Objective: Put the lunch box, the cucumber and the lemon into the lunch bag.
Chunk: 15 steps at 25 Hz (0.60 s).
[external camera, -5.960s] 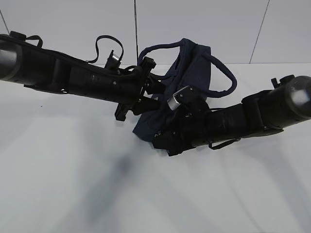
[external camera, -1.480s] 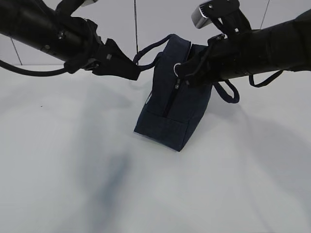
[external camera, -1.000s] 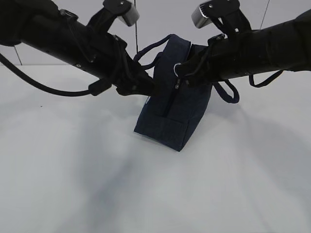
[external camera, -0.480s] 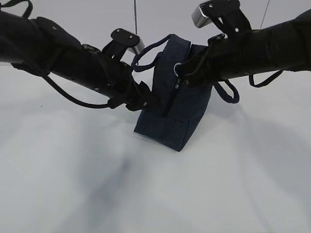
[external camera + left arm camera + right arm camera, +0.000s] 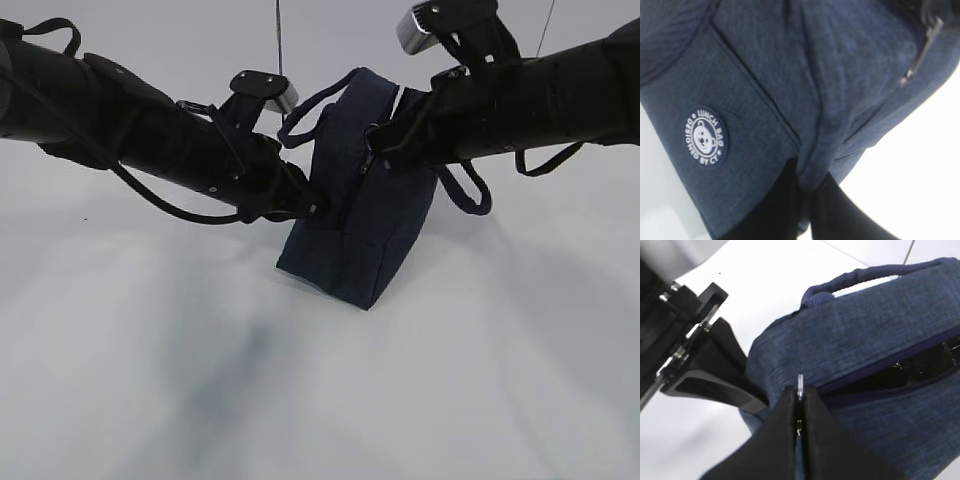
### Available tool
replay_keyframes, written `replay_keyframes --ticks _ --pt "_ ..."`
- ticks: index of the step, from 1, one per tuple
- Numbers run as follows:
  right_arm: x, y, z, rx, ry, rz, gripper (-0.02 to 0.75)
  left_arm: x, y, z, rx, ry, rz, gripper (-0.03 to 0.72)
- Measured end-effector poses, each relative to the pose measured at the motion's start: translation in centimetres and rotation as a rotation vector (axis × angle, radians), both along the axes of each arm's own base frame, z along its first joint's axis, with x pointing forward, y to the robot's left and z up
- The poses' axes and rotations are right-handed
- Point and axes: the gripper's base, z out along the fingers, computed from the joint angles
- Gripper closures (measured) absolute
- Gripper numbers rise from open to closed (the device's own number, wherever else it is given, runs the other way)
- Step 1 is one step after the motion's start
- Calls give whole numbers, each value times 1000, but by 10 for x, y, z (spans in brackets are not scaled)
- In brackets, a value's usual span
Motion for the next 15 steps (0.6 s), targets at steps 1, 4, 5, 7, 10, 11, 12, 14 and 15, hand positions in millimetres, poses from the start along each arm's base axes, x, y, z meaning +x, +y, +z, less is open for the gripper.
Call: replay_keyframes --ticks 1,4,5,7,10,11,12,14,15 --pt "1 0 1 -1 -6 -5 737 -1 0 0 -2 3 -5 687" --pt "4 -1 7 -5 -35 -18 737 -2 -1 0 -9 15 -21 687" --pt "6 -1 9 -9 -48 -23 737 -3 -1 0 -11 19 -28 687" --pt "8 -2 12 -20 -73 -35 737 -4 -2 0 -16 27 -39 688" --pt "12 -5 17 -22 -94 -51 737 -6 -3 0 -22 41 -63 688" --pt "13 -7 18 -22 -99 -58 737 -7 -3 0 -25 47 -71 688" --pt "15 -9 20 -22 -104 -63 737 -8 -4 0 -28 54 -83 688" --pt "18 -16 22 -21 -111 -82 737 -10 -4 0 -27 63 -101 688" --pt "20 -18 24 -20 -118 -87 737 -11 -4 2 -26 66 -103 688"
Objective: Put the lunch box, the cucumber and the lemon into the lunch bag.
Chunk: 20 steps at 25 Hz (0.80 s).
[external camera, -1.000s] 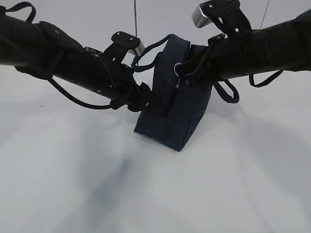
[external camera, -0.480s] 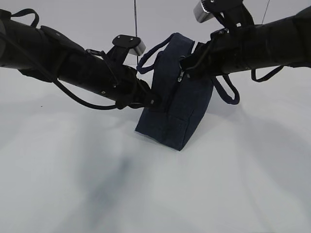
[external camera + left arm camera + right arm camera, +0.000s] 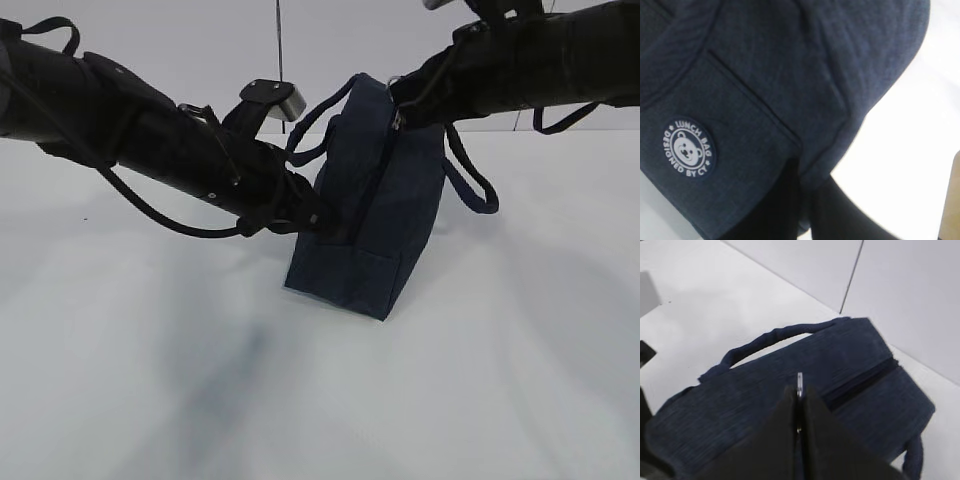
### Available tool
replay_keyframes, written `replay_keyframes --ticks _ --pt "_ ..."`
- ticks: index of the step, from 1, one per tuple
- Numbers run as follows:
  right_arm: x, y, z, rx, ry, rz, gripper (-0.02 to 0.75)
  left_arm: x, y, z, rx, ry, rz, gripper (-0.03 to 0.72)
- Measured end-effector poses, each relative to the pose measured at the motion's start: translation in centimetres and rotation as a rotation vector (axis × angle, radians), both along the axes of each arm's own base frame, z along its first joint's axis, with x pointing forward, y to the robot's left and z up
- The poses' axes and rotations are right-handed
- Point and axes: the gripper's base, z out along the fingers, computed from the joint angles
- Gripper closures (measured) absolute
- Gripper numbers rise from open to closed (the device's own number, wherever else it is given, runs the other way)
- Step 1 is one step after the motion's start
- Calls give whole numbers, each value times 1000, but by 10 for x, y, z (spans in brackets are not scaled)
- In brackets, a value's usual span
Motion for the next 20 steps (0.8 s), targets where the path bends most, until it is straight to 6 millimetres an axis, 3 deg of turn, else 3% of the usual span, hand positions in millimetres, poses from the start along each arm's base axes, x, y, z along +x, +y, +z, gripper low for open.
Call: replay_keyframes --ticks 10,20 --pt "21 -3 -7 -10 0 -17 737 -19 9 17 112 58 -103 688" --pt "66 -8 -30 -19 13 -54 737 -36 17 37 164 101 -191 689"
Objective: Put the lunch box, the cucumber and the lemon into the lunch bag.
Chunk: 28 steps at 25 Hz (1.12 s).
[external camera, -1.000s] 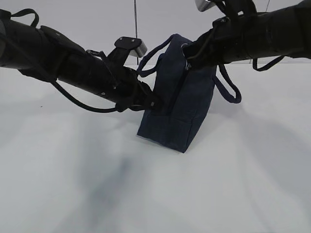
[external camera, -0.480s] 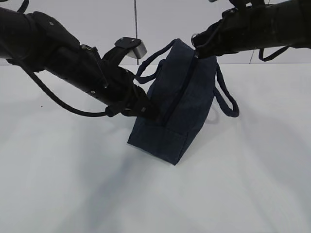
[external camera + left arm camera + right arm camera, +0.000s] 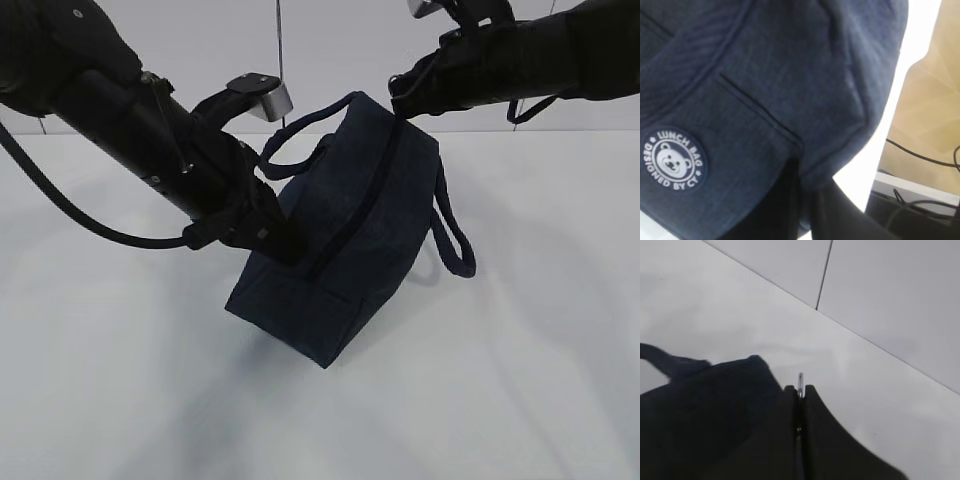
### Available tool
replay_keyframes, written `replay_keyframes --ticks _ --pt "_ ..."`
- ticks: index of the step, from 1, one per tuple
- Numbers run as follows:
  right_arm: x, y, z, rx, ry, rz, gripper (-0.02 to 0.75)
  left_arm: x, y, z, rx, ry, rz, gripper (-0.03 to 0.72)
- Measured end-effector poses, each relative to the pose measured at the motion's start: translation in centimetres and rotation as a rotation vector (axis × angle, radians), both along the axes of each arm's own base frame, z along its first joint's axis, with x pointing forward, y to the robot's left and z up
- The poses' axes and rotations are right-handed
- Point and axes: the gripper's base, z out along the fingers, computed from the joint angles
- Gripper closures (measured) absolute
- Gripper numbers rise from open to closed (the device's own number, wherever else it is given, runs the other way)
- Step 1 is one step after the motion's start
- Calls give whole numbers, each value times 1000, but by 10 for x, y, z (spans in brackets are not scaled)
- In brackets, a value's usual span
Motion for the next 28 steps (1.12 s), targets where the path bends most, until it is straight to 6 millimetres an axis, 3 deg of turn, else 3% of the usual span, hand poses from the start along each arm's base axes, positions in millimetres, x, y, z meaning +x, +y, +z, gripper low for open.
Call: replay_keyframes --ticks 5,9,18,21,25,28 --pt "23 0 -20 1 22 -11 738 -1 0 0 5 10 -6 689" --pt "30 3 -38 5 61 6 737 -2 0 0 5 15 -9 689" --pt "30 5 -35 20 62 37 737 -1 0 0 5 15 -7 680" --pt "30 5 -35 22 63 40 737 -1 0 0 3 15 5 589" --pt "29 7 -35 28 69 57 737 3 5 3 -7 43 66 328" --pt "28 7 -35 30 71 62 737 17 24 12 -16 67 145 256"
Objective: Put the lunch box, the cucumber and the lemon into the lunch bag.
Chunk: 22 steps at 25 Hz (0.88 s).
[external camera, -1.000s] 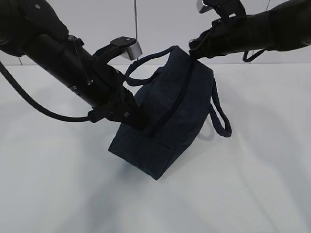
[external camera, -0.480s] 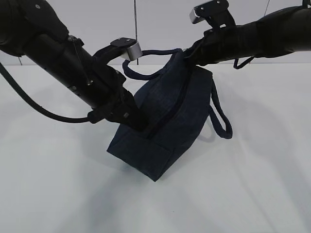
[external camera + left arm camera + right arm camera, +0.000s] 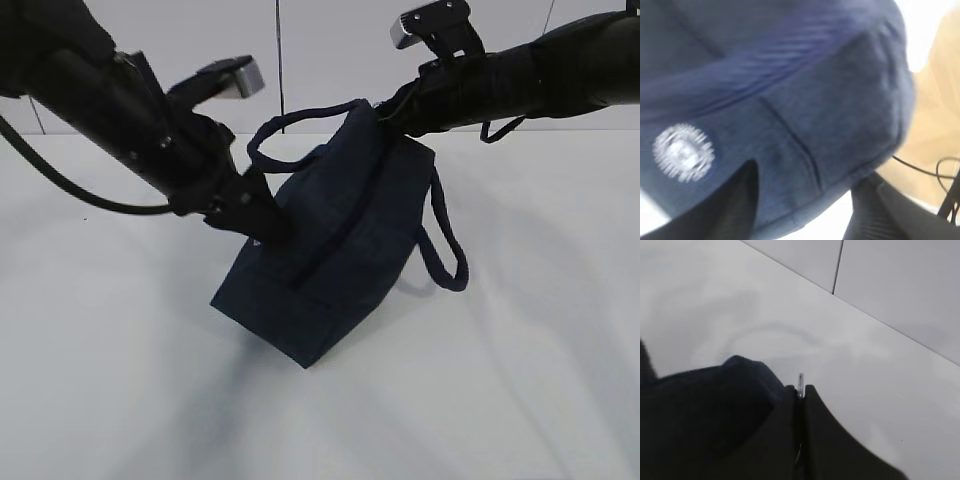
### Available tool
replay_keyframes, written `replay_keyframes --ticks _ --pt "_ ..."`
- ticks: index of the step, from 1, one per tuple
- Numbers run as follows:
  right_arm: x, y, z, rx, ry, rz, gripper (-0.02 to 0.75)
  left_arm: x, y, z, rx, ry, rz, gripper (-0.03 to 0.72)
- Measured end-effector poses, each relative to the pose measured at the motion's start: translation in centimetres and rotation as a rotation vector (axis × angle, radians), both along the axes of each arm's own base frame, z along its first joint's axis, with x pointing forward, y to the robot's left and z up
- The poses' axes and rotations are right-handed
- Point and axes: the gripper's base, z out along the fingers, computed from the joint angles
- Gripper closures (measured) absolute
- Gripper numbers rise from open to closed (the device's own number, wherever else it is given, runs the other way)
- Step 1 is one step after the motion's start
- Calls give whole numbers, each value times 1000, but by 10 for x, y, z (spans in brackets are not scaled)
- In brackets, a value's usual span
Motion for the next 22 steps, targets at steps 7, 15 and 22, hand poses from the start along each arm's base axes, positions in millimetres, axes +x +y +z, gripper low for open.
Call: replay_keyframes --ticks 7,15,22 --pt "0 0 2 2 -5 6 737 44 42 64 -50 -101 182 241" --pt "-1 1 2 6 -2 12 737 48 39 123 -20 -206 158 241" --pt "-2 2 2 11 2 23 737 66 23 97 68 -123 96 241"
